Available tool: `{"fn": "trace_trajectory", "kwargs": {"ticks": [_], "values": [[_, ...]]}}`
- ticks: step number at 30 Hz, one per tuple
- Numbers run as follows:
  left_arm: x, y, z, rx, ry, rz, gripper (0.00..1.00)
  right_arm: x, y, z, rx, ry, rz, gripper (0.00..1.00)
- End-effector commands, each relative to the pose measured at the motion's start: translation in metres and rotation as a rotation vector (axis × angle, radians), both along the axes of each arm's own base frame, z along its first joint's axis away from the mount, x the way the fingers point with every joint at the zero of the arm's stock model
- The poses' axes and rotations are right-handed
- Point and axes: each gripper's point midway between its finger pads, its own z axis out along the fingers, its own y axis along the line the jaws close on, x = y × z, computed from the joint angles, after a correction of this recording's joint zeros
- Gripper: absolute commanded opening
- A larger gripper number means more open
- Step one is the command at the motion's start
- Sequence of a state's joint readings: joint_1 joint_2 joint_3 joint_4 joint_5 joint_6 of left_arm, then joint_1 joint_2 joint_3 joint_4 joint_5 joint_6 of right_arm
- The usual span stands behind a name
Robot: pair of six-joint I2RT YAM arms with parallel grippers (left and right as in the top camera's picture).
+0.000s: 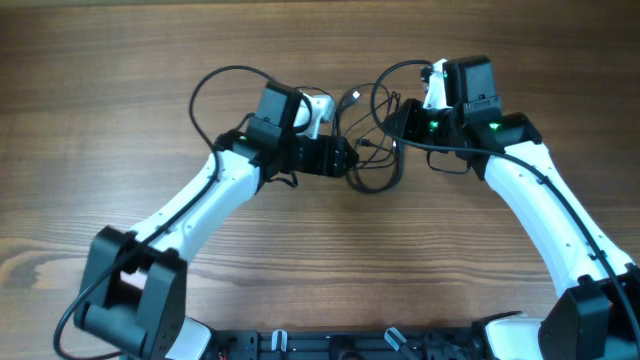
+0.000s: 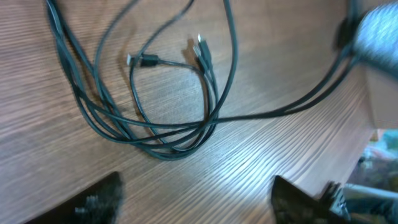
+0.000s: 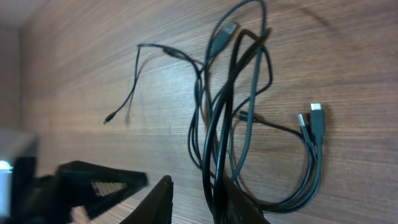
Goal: Untangle cables
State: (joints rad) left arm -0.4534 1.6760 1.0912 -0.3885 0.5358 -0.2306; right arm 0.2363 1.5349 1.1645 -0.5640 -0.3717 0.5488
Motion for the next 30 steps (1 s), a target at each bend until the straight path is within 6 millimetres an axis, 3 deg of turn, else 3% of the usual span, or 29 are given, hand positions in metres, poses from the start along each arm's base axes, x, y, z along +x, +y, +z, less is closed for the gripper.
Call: {"fn": "trace_trajectory", "kwargs": {"ticks": [1, 5, 11, 17, 28, 30], "values": [[0.004, -0.007, -0.014, 0.095, -0.151, -0.144, 0.91, 0.004, -0.004, 0.012, 0.028, 0.004, -0.079, 0.25], [0.013, -0.007, -0.022, 0.232, -0.328, -0.255, 1.00, 0.002, -0.004, 0.010, 0.037, 0.026, -0.098, 0.25], [0.017, -0.024, -0.028, 0.274, -0.467, -0.383, 1.00, 0.001, -0.004, 0.010, 0.044, 0.035, -0.109, 0.25], [0.018, -0.037, -0.037, 0.261, -0.486, -0.400, 1.00, 0.001, -0.002, 0.011, 0.078, 0.058, -0.140, 0.25], [0.012, -0.043, -0.059, 0.273, -0.449, -0.427, 1.00, 0.003, -0.002, 0.012, 0.084, 0.056, -0.150, 0.24], [0.012, -0.044, -0.062, 0.274, -0.446, -0.429, 1.00, 0.005, -0.010, 0.008, 0.044, 0.053, -0.182, 0.25]]}}
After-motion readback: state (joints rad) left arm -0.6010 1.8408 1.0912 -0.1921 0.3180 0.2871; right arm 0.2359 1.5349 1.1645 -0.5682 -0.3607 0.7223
